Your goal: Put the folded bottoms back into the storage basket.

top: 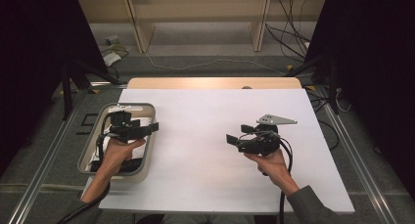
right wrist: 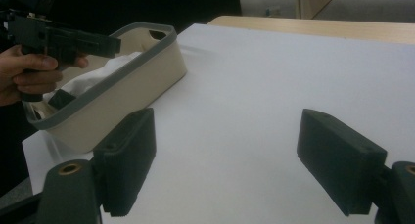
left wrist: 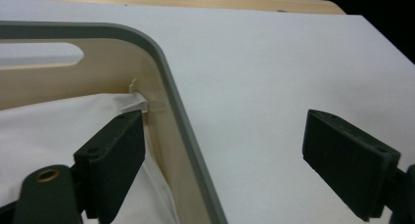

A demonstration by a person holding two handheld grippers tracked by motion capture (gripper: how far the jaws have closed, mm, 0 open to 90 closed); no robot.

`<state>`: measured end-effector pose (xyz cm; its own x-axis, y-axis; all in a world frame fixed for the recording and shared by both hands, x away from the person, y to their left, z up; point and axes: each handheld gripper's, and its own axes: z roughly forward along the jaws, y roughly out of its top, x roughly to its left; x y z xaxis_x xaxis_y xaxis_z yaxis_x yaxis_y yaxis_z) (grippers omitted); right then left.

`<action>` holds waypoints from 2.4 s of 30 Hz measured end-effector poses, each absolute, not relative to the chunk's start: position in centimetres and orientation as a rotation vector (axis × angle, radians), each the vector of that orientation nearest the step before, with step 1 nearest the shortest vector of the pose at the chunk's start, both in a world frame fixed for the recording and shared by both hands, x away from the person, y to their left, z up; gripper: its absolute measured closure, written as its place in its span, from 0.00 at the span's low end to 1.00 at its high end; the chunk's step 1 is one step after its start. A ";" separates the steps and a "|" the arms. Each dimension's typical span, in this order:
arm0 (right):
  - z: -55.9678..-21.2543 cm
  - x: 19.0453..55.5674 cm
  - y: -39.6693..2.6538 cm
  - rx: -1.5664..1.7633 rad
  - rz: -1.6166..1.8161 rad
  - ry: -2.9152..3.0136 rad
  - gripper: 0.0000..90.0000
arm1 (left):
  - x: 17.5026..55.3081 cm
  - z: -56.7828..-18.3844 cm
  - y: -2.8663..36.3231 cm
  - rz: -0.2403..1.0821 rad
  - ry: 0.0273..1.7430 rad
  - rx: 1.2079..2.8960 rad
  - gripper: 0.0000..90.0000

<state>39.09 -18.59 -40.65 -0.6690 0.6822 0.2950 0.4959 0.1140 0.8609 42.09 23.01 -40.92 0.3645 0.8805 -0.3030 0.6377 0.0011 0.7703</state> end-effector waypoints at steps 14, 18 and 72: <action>-40.6 38.0 -19.5 1.168 1.614 2.161 0.25 | 39.8 -41.6 20.6 0.335 1.228 1.711 0.18; -40.7 37.7 -19.6 1.162 1.616 2.158 0.25 | 39.4 -41.4 19.9 0.334 1.202 1.714 0.18; -41.4 34.2 -21.4 1.063 1.622 2.121 0.11 | 33.7 -42.9 15.9 0.346 0.870 1.759 0.16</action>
<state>34.25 -21.42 -41.45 -0.6956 0.6854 0.2153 0.3872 0.1052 0.9160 33.71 15.91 -42.94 0.6891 0.7013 -0.1825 0.3847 -0.1406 0.9123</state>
